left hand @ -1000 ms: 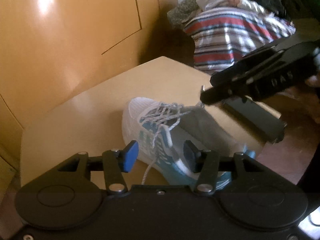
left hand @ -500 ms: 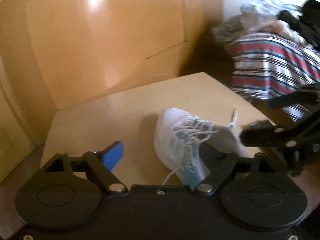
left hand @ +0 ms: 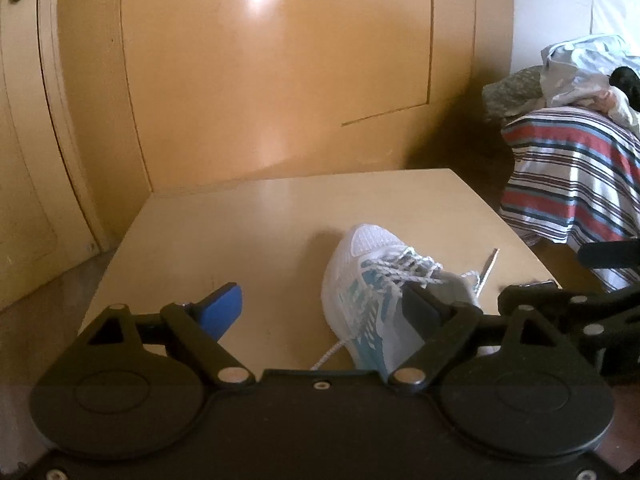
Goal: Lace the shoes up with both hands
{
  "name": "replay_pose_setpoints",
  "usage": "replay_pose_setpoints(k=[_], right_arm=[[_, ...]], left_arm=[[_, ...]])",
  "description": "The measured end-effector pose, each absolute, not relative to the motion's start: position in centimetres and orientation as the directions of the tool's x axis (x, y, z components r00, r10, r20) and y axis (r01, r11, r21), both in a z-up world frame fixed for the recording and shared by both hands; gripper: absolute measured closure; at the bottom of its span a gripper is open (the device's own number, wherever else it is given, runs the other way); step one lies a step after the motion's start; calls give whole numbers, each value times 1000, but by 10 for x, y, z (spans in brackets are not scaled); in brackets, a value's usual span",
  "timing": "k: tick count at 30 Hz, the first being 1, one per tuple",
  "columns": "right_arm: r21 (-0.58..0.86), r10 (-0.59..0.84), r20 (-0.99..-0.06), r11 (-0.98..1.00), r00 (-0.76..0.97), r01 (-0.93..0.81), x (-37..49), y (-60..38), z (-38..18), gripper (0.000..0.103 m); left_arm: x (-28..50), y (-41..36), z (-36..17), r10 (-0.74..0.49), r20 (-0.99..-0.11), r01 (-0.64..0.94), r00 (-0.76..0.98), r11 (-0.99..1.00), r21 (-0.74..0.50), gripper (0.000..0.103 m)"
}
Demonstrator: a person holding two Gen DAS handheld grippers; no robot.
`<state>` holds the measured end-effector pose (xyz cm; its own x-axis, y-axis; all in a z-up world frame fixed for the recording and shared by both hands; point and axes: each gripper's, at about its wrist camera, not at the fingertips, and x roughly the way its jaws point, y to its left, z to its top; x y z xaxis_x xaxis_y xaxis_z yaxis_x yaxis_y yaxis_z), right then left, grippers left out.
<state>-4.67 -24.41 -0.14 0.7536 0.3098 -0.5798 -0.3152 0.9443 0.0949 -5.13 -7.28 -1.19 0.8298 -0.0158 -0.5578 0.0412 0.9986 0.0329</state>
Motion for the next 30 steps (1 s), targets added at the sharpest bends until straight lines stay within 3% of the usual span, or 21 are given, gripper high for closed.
replay_pose_setpoints(k=[30], right_arm=[[101,279,-603,956,748,-275,-42,-241,-22,1]], left_arm=[[-46,-73,-16,34,-586,-8,809,999,46,13]])
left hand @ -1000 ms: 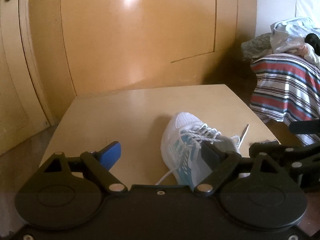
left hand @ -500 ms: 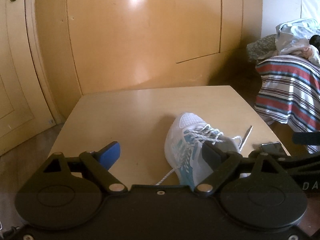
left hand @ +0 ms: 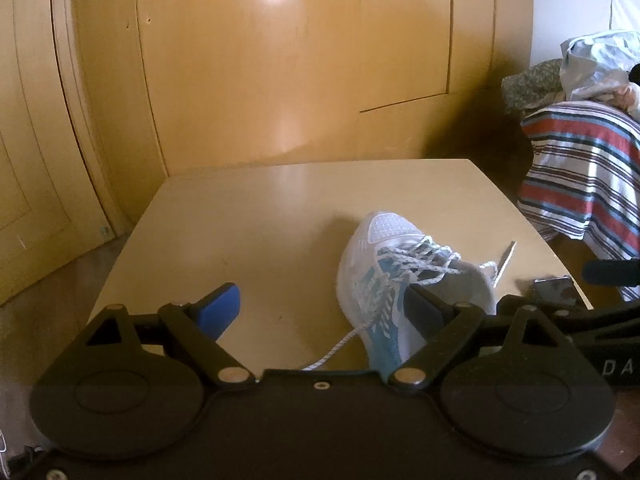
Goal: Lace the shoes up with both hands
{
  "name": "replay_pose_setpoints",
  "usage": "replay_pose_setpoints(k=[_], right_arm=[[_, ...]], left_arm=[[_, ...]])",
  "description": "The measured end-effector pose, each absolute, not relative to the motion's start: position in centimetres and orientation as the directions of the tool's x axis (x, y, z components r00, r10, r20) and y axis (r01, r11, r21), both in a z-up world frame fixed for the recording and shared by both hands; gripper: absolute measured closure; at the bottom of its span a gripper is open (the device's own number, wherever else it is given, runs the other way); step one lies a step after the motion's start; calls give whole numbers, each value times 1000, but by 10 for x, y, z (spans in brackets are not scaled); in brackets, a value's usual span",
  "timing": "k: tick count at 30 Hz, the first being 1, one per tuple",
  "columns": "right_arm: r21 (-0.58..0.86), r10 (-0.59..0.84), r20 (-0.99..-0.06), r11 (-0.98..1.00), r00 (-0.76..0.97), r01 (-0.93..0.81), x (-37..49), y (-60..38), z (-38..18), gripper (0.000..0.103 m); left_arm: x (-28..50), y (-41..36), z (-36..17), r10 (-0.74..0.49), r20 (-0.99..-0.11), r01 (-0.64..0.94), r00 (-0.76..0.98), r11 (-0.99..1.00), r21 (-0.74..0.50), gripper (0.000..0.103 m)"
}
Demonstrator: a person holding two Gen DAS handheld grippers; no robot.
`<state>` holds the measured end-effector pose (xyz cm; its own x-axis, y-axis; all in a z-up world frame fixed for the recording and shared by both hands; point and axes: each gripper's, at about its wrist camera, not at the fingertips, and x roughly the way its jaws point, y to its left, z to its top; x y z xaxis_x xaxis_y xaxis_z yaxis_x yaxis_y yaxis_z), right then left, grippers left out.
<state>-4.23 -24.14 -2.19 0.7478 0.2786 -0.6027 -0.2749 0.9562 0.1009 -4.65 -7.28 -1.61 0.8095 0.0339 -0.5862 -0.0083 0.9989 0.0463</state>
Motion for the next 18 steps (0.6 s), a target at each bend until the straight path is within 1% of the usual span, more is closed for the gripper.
replay_pose_setpoints(k=[11,18], right_arm=[[95,275,-605,956,747,-276,-47,-242,-23,1],[89,274,-609,956,744,-279,-45,-243,-24,1]], left_arm=[[-48,-73,-20,17,-595,-2,803,1000,26,13],[-48,-75,-21,28,-594,-6,804,999,40,13]])
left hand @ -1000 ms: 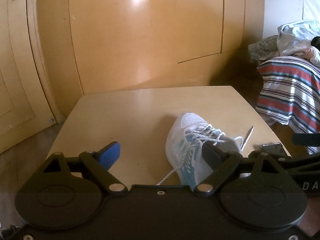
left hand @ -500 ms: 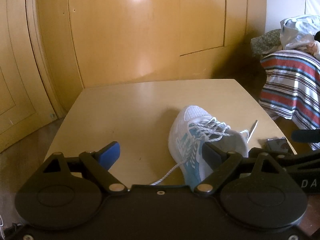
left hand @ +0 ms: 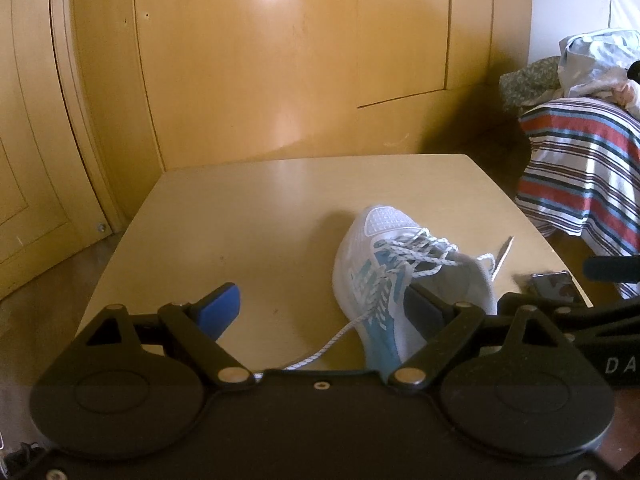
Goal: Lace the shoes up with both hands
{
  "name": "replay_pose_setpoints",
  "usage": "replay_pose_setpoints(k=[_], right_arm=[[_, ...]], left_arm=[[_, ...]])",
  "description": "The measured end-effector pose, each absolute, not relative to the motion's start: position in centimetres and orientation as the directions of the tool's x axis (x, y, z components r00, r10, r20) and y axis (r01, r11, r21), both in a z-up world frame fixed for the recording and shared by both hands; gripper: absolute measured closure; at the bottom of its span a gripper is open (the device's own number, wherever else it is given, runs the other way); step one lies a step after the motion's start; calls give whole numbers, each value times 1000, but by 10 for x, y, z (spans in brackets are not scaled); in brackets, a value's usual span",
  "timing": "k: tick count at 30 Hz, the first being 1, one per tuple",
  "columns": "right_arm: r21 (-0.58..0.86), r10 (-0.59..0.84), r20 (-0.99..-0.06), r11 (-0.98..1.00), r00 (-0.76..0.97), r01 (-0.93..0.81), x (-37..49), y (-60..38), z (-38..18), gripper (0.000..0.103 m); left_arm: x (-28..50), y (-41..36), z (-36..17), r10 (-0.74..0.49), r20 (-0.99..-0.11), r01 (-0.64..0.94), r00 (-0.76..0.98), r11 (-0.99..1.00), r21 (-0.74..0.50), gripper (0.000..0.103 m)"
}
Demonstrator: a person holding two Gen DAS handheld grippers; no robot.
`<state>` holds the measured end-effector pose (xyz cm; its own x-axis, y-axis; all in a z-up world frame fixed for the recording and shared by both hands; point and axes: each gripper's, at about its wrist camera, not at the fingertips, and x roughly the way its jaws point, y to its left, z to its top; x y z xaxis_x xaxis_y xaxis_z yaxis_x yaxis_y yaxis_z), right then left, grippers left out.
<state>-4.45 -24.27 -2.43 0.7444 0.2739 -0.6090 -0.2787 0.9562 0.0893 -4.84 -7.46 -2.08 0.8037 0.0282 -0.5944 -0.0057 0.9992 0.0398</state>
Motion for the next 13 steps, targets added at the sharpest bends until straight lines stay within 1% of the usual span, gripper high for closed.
replay_pose_setpoints(k=[10,13], right_arm=[[100,287,-612,952,736,-288,-42,-248,-26,1],[92,278,-617,955,736,-284,-41,-246,-26,1]], left_arm=[[-46,-68,-19,16,-587,-4,810,1000,21,13],[-46,-69,-19,25,-585,-3,810,999,39,13]])
